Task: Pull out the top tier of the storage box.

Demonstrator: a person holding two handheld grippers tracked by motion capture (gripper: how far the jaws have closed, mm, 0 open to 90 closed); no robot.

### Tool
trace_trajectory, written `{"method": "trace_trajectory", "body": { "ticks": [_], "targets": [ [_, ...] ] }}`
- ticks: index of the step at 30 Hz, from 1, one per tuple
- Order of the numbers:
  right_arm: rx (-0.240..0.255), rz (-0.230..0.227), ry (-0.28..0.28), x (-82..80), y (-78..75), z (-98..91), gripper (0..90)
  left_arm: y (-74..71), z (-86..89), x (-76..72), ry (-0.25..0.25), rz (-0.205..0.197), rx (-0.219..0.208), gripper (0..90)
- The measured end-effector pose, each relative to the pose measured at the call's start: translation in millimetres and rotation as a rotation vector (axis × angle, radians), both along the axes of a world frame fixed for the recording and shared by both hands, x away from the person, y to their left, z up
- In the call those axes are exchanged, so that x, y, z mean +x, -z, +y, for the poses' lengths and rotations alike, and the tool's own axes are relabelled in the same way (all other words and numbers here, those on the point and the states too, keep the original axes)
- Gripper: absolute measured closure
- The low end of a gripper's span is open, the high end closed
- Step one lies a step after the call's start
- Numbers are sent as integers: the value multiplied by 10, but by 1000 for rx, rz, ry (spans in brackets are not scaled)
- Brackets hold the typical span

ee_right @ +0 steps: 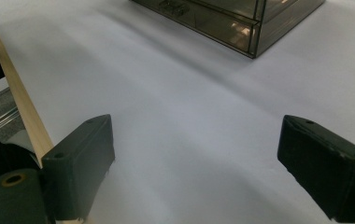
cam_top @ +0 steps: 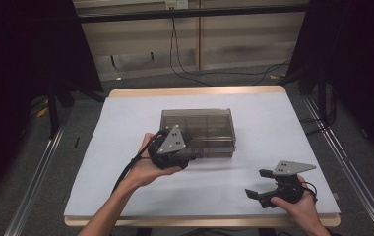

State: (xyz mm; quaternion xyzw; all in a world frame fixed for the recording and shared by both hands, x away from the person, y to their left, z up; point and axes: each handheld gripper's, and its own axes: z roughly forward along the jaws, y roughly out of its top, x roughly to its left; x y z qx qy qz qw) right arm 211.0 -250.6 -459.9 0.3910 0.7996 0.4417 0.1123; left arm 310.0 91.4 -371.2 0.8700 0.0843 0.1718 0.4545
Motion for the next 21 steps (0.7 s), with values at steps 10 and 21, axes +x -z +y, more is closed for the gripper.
{"method": "trace_trajectory", "body": {
  "ticks": [10,21],
  "targets": [
    [1,0,-2,-3,-1,3,110,-76,-95,260,-73,72,24,430],
    [1,-2,-9,-16,-5,3,110,25,-163,314,-31,126,62,533]
  ]
}}
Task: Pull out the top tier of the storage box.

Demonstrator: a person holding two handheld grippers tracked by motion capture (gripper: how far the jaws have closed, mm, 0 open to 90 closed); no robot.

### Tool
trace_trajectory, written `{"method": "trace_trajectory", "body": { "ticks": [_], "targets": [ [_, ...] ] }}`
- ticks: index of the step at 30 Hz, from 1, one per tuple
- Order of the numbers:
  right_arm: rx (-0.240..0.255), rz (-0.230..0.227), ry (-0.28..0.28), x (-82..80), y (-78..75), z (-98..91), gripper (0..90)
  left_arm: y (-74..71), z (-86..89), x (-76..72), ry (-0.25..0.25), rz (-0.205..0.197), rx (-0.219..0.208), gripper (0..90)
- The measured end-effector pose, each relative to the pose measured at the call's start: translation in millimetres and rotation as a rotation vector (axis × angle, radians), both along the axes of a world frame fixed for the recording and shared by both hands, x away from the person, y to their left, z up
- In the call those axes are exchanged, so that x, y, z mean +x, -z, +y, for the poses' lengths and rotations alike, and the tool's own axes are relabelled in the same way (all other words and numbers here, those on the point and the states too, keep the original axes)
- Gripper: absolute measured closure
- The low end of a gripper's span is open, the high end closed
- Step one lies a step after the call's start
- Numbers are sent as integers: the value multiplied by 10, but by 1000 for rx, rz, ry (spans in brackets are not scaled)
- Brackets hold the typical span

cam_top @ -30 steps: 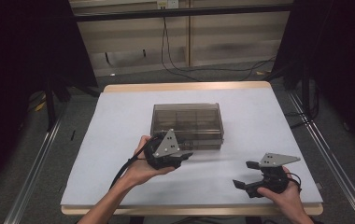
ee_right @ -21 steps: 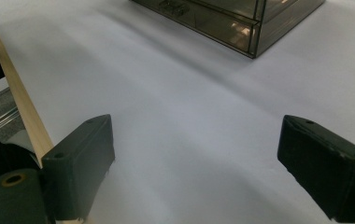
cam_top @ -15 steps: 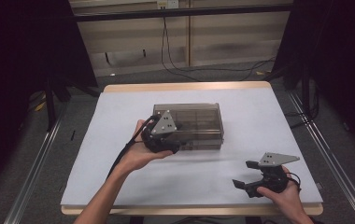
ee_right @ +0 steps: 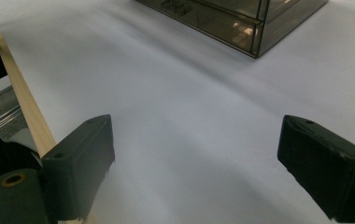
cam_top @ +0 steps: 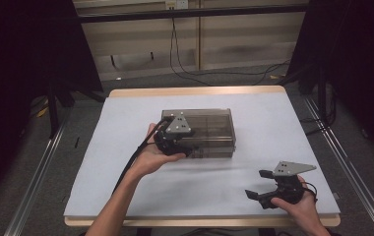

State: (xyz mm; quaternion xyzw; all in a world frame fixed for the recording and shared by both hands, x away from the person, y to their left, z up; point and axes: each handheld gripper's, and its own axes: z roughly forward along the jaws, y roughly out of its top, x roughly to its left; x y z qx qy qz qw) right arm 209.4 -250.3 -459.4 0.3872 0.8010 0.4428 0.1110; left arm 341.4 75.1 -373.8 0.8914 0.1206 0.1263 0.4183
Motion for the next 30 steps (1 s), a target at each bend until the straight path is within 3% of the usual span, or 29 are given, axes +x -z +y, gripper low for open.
{"method": "trace_trajectory", "body": {
  "ticks": [2,5,7,16,20,25,30],
  "targets": [
    [0,1,2,0,0,-1,110,47,-23,14,20,5,39,548],
    [0,0,-2,1,0,0,110,56,-27,18,25,2,40,561],
    [0,0,-2,0,1,-1,110,69,-29,16,40,20,46,565],
    [-2,2,-4,1,1,1,112,156,-62,33,87,53,129,560],
    [-4,3,-6,2,2,6,112,191,-78,43,89,70,135,567],
    [-3,2,-5,1,1,2,112,231,-90,60,106,74,174,584],
    [-3,2,-6,2,3,3,112,265,-94,76,106,69,172,587]
  ]
}}
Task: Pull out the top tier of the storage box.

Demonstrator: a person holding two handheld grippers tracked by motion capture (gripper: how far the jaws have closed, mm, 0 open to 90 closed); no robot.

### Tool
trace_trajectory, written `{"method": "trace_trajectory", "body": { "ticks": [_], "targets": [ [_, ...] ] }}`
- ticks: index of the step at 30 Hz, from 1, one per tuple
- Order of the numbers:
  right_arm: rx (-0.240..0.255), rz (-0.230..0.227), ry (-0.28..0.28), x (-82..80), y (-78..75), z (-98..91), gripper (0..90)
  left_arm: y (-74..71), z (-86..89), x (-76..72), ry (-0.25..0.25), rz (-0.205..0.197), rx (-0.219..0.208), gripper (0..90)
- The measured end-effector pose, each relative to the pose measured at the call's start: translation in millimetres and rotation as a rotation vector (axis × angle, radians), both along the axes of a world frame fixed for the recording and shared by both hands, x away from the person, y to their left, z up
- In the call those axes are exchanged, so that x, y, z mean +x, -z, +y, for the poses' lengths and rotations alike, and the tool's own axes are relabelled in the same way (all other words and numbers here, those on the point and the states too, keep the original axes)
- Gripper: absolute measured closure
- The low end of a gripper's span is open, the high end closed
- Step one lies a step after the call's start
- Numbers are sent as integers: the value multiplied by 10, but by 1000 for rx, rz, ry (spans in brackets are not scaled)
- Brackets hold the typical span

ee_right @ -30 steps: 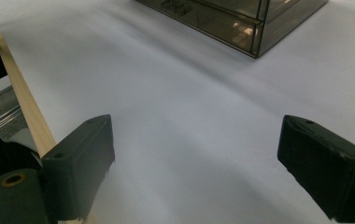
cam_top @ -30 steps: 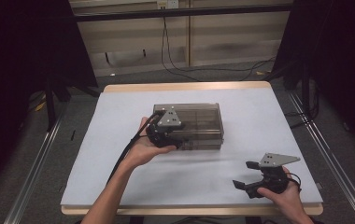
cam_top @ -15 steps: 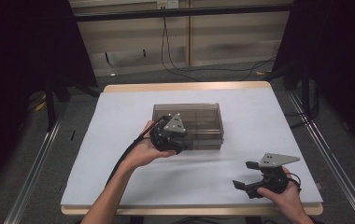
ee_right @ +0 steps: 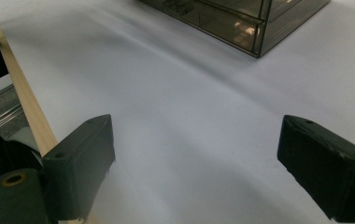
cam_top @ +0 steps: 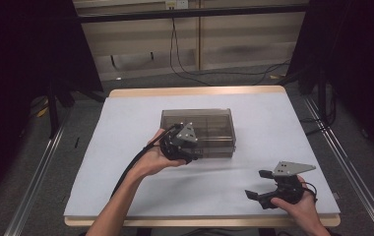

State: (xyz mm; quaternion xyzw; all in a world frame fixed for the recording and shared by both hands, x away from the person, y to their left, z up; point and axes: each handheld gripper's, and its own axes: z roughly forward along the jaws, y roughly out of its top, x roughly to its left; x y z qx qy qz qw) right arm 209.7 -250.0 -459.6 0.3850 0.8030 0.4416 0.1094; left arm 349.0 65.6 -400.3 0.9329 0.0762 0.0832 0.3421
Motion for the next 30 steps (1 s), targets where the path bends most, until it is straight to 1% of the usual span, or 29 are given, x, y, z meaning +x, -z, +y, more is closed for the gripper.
{"method": "trace_trajectory", "body": {
  "ticks": [3,4,5,6,11,12,16,24,26,30],
  "targets": [
    [0,-2,-1,2,1,0,112,17,4,10,1,1,10,594],
    [-2,1,1,1,2,5,112,25,4,16,1,2,5,602],
    [-2,1,1,1,2,5,112,27,5,19,4,8,16,602],
    [-2,0,1,0,1,7,112,37,4,18,-5,-8,11,618],
    [-1,1,0,3,2,4,112,40,0,14,6,-14,9,636],
    [-1,1,0,2,2,4,112,35,1,13,11,-13,16,637],
    [0,1,-1,2,2,5,112,36,-6,0,9,-23,19,640],
    [-2,1,-2,9,5,10,112,46,-3,-13,15,-29,10,648],
    [-2,2,-2,10,4,10,112,42,4,-13,24,-29,14,651],
    [-2,2,-2,15,7,11,112,41,6,-14,23,-27,14,649]
  ]
}}
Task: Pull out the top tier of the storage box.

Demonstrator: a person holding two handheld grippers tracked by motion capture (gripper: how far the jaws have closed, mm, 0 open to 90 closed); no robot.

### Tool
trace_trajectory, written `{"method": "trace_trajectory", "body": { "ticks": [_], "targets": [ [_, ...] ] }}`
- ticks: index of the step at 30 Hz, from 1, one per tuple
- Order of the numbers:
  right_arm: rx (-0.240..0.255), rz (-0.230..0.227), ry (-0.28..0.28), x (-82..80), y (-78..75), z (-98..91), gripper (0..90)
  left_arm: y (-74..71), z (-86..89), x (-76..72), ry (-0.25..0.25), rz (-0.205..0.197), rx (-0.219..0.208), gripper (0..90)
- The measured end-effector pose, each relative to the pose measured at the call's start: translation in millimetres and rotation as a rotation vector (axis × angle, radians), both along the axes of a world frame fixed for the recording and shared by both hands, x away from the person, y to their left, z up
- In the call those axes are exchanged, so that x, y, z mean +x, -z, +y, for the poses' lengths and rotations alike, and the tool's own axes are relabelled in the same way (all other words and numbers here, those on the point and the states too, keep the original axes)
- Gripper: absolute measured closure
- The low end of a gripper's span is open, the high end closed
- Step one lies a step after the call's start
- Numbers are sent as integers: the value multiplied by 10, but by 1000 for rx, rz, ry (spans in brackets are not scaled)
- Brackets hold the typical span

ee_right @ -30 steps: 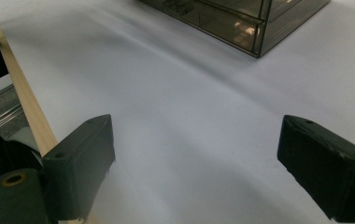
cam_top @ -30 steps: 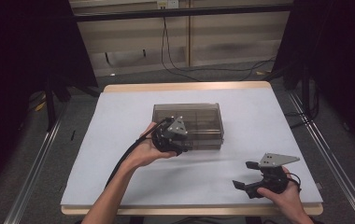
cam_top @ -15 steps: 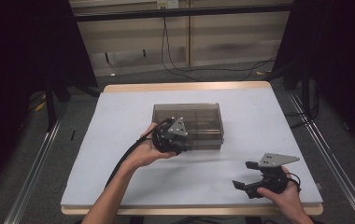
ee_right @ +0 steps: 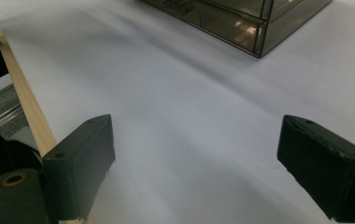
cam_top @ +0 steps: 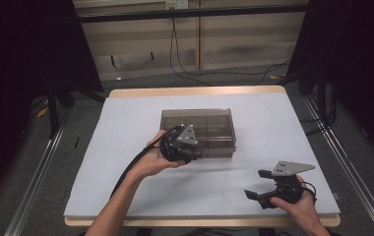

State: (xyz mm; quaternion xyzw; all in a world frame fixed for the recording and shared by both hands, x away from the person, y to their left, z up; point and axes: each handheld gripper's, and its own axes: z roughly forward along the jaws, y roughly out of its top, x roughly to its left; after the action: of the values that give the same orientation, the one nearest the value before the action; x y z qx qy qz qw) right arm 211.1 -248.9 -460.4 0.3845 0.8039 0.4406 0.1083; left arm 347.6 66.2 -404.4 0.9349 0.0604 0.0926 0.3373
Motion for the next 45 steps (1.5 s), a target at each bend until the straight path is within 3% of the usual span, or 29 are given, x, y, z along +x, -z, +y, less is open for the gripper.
{"method": "trace_trajectory", "body": {
  "ticks": [5,7,27,34,39,45],
  "targets": [
    [0,3,1,4,1,4,112,5,3,-23,-8,-1,-5,646],
    [0,2,1,6,1,4,112,10,-3,-41,-15,-22,0,665],
    [0,-1,0,-3,-3,0,116,-3,4,-135,2,-10,6,677],
    [-1,-1,1,2,-1,3,116,0,-10,-170,3,-34,24,680],
    [0,0,-1,1,0,2,126,0,-5,-184,1,-17,13,680],
    [1,4,6,1,-2,2,132,-17,-9,-217,4,-9,31,683]
  ]
}}
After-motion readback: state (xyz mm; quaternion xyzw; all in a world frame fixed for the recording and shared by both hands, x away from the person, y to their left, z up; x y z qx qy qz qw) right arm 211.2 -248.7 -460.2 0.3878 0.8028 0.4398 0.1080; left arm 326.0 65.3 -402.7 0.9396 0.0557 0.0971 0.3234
